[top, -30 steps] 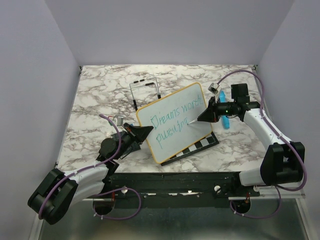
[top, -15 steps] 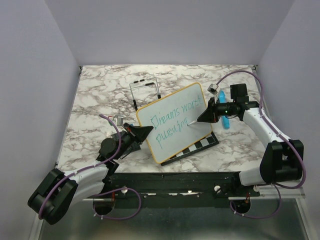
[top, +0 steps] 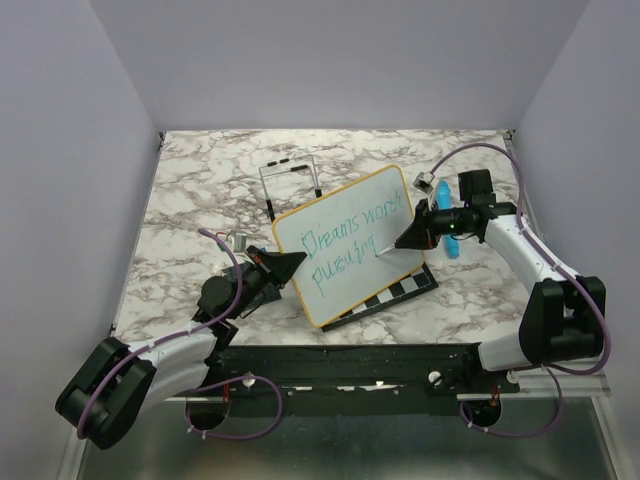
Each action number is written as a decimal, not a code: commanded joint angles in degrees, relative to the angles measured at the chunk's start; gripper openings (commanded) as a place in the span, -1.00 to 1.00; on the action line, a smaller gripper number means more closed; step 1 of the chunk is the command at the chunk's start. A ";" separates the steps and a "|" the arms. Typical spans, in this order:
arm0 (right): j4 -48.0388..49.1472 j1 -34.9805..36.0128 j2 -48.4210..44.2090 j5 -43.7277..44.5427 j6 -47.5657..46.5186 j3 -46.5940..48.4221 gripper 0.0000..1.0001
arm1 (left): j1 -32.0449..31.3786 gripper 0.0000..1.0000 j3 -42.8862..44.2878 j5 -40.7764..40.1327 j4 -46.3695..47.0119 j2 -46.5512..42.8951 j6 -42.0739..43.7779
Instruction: Write a sentence on the whiteboard
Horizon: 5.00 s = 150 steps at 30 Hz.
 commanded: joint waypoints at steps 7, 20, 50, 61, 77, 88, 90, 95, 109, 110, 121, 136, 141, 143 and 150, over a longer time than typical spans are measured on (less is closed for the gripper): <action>-0.41 1.53 1.24 0.67 -0.55 -1.00 -0.99 | -0.29 -1.00 -0.34 1.25 -1.23 -0.02 4.79; 3.29 3.29 -0.69 -1.52 4.73 2.24 -0.99 | -0.21 -1.00 -0.43 1.16 -1.15 0.07 4.79; 8.91 3.21 0.36 -0.65 9.12 2.52 -0.99 | -0.29 -1.00 -0.69 1.25 -0.62 0.16 4.53; 6.63 3.21 1.15 0.41 6.93 1.99 -0.99 | -0.29 -1.00 -0.78 1.07 -1.15 -0.54 4.70; 2.58 3.21 0.88 1.90 2.97 0.06 -0.99 | -0.21 -1.00 -0.52 1.07 -1.41 -0.37 4.97; 1.62 3.20 -2.36 -3.45 3.41 3.55 -0.99 | -0.21 -1.00 -0.52 1.25 -0.62 0.42 4.79; 1.70 2.94 -4.73 -5.55 4.28 5.14 -0.99 | -0.29 -1.00 -0.61 1.34 -0.62 0.42 4.79; 2.23 -0.30 -7.20 -8.20 3.50 4.99 -0.99 | -0.29 -1.00 -0.78 1.16 -0.88 0.07 4.97; 1.62 -9.80 -11.42 -9.08 -6.17 -2.32 -0.99 | -0.29 -1.00 -1.13 1.07 -0.97 -0.80 5.14; 1.70 -9.80 -11.25 -9.08 -6.17 -2.49 -0.99 | -0.21 -1.00 -1.13 1.16 -1.14 -0.89 5.06; 7.76 -9.89 -14.23 -7.33 -5.56 -7.06 -0.99 | -0.21 -1.00 -1.22 0.90 -1.58 -2.04 4.70; 10.23 -9.89 -17.04 -6.53 -6.00 -9.09 -0.99 | -0.29 -1.00 -0.87 0.55 -3.78 -3.80 4.18; 10.67 -9.89 -17.40 -7.33 -5.82 -9.70 -0.99 | -0.29 -1.00 -1.04 0.37 -3.70 -4.23 3.65; 10.84 -9.89 -17.31 -7.85 -5.91 -9.79 -0.99 | -0.29 -1.00 -1.13 0.28 -3.78 -4.32 3.39; 11.02 -9.89 -17.39 -9.78 -5.91 -10.40 -0.99 | -0.29 -1.00 -0.87 -0.33 -4.39 -4.67 3.47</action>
